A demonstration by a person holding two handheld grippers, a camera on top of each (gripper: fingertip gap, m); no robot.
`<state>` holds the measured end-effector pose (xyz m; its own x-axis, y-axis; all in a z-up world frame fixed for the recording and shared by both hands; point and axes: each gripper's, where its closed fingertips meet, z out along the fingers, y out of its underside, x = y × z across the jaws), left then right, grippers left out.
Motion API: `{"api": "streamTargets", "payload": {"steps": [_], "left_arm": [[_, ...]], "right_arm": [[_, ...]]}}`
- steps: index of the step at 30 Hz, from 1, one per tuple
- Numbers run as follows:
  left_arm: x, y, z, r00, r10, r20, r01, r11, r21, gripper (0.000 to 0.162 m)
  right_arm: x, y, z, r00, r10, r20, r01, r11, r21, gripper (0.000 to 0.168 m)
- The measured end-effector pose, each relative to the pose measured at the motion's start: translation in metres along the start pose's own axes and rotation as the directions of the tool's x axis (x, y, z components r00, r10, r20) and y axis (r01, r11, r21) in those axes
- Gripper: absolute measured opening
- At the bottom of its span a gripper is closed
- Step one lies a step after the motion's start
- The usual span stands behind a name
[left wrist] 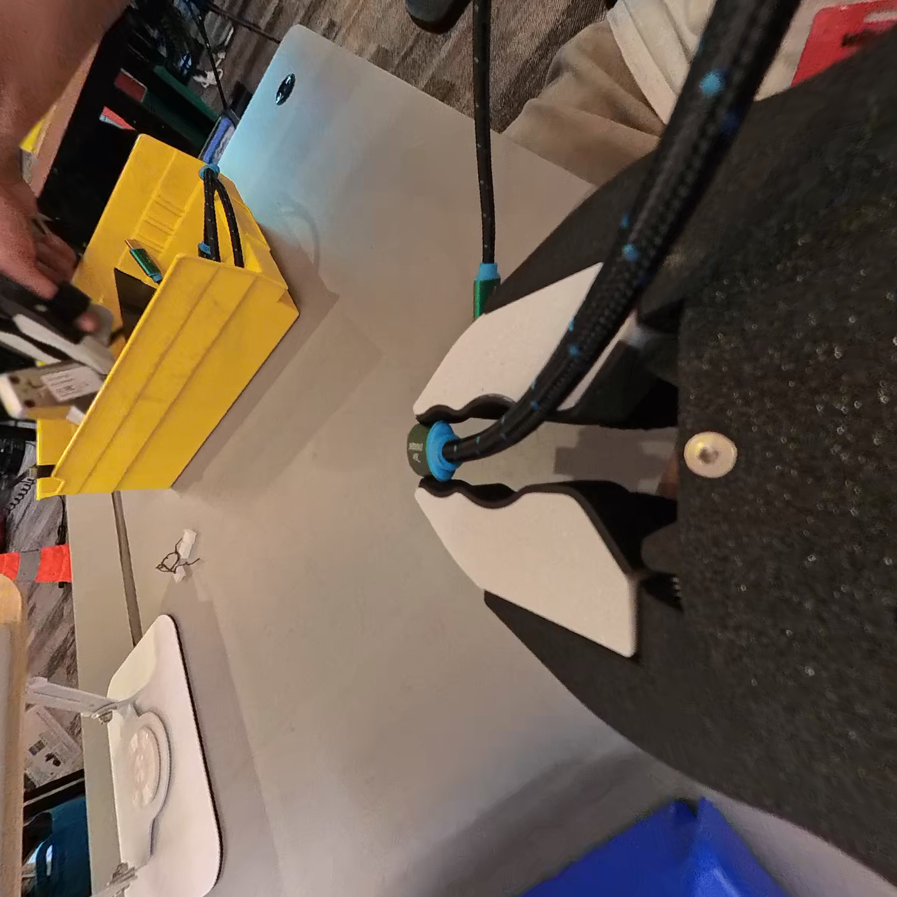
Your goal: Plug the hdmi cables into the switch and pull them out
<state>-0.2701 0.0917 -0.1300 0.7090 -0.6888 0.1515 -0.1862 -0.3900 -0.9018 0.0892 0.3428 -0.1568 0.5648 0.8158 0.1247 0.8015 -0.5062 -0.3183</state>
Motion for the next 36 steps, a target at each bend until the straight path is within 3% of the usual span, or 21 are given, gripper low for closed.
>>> {"api": "streamTargets", "payload": {"steps": [3, 6, 10, 14, 16, 18, 20, 23, 26, 28, 29, 30, 32, 36], "left_arm": [[-0.005, 0.0, -0.002, 0.999, 0.002, 0.046, -0.002, 1.0, -0.01, 0.022], [-0.01, -0.003, -0.006, 0.997, -0.003, 0.079, 0.003, 1.0, 0.001, 0.022], [-0.016, -0.003, -0.007, 0.994, 0.01, 0.108, -0.01, 1.0, 0.002, 0.022], [-0.019, -0.006, -0.009, 0.992, 0.021, 0.126, -0.022, 1.0, 0.01, 0.022], [-0.023, -0.006, -0.008, 0.988, 0.027, 0.15, -0.027, 1.0, -0.004, 0.022], [-0.029, -0.004, -0.007, 0.982, 0.017, 0.191, -0.012, 1.0, -0.026, 0.022], [-0.031, -0.005, -0.006, 0.977, -0.013, 0.211, 0.018, 1.0, -0.025, 0.022], [-0.032, -0.008, -0.005, 0.971, -0.014, 0.238, 0.02, 1.0, -0.02, 0.022], [-0.034, -0.007, -0.005, 0.964, -0.012, 0.265, 0.021, 0.999, -0.031, 0.022], [-0.034, -0.003, -0.004, 0.961, -0.005, 0.276, 0.019, 0.999, -0.048, 0.022], [-0.033, -0.002, -0.004, 0.96, 0.002, 0.279, 0.015, 0.998, -0.057, 0.022], [-0.033, 0.001, -0.004, 0.958, 0.006, 0.286, 0.014, 0.998, -0.067, 0.022], [-0.028, 0.0, -0.003, 0.965, 0.002, 0.263, 0.012, 0.999, -0.052, 0.022], [-0.004, -0.005, -0.006, 0.989, 0.018, 0.145, -0.019, 1.0, 0.0, 0.049]], "right_arm": [[0.009, 0.014, 0.016, 0.997, 0.013, -0.074, -0.022, 0.992, -0.123, 0.022], [0.008, 0.008, 0.003, 0.995, 0.028, -0.092, -0.034, 0.997, -0.067, 0.027], [0.021, 0.019, -0.04, 0.963, 0.05, -0.264, -0.051, 0.999, 0.0, 0.044], [0.003, 0.023, -0.097, 0.904, 0.145, -0.402, -0.072, 0.979, 0.192, 0.043], [-0.042, 0.011, -0.116, 0.914, 0.191, -0.358, -0.064, 0.939, 0.337, 0.042], [-0.118, -0.017, -0.125, 0.961, 0.152, -0.231, -0.017, 0.866, 0.5, 0.042], [-0.226, -0.045, -0.126, 0.998, -0.048, -0.042, 0.064, 0.78, 0.622, 0.045], [-0.368, -0.072, -0.136, 0.942, -0.317, 0.114, 0.123, 0.637, 0.761, 0.048], [-0.439, -0.091, -0.14, 0.912, -0.393, 0.113, 0.145, 0.57, 0.809, 0.049], [-0.454, -0.101, -0.134, 0.921, -0.388, 0.041, 0.202, 0.564, 0.8, 0.035], [-0.46, -0.102, -0.131, 0.914, -0.405, 0.007, 0.242, 0.561, 0.792, 0.013], [-0.457, -0.103, -0.129, 0.913, -0.402, -0.067, 0.301, 0.554, 0.776, 0.006], [-0.447, -0.105, -0.139, 0.913, -0.377, -0.158, 0.354, 0.534, 0.768, 0.005], [-0.391, -0.099, -0.18, 0.922, -0.277, -0.271, 0.381, 0.525, 0.761, 0.005]]}}
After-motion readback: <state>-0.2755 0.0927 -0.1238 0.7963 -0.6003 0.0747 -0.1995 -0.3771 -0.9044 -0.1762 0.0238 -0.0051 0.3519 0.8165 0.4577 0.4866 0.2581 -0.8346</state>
